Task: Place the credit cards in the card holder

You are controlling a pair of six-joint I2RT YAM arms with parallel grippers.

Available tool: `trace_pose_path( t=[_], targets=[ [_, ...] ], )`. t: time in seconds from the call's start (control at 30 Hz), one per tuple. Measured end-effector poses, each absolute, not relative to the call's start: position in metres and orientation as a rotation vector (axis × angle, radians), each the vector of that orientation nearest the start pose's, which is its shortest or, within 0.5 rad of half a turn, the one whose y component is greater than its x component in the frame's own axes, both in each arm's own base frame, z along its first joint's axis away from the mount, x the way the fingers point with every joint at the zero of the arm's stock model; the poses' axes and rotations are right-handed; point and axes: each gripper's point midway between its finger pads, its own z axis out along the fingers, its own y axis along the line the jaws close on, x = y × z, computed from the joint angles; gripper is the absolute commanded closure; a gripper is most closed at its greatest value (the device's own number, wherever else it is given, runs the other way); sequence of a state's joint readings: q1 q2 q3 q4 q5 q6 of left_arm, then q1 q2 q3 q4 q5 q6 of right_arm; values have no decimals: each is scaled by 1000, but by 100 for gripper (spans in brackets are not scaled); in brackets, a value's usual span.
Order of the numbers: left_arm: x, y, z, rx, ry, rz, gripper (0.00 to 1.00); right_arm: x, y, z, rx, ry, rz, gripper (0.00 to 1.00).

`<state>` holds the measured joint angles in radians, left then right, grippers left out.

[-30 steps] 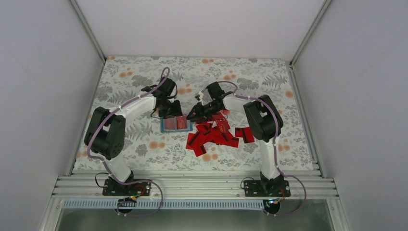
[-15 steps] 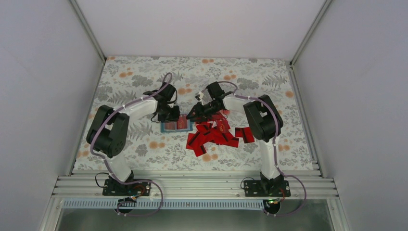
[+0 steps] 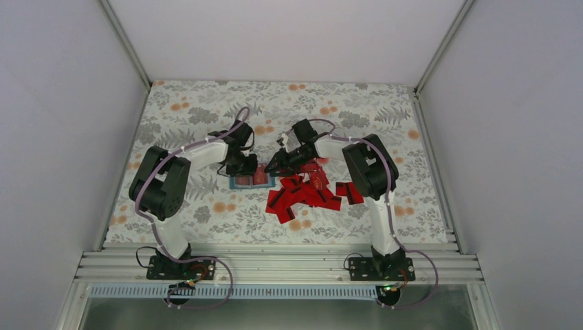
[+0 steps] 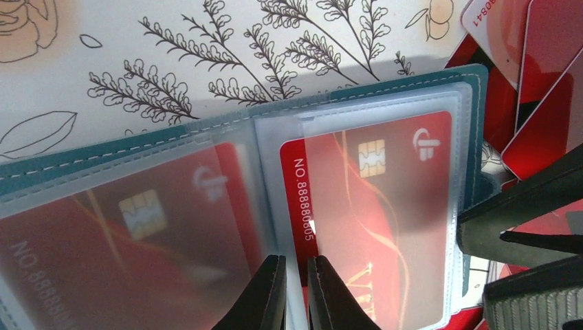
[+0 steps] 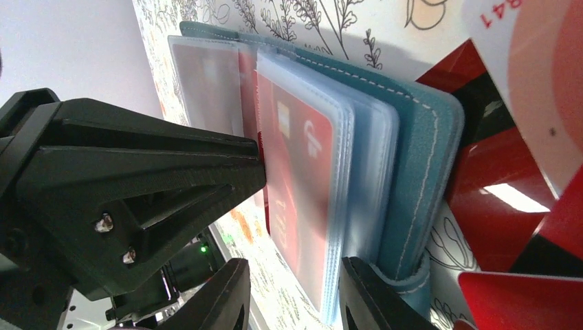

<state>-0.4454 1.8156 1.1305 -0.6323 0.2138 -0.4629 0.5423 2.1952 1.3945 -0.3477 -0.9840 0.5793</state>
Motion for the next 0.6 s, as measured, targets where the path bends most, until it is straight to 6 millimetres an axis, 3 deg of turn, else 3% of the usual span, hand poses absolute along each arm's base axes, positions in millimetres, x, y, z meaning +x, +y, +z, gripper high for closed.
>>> trace_pose_path(
  t=[0.6],
  targets=[
    [319, -199, 20, 30, 2966, -531, 91, 317, 364, 39, -285, 2881, 1651, 66]
  ],
)
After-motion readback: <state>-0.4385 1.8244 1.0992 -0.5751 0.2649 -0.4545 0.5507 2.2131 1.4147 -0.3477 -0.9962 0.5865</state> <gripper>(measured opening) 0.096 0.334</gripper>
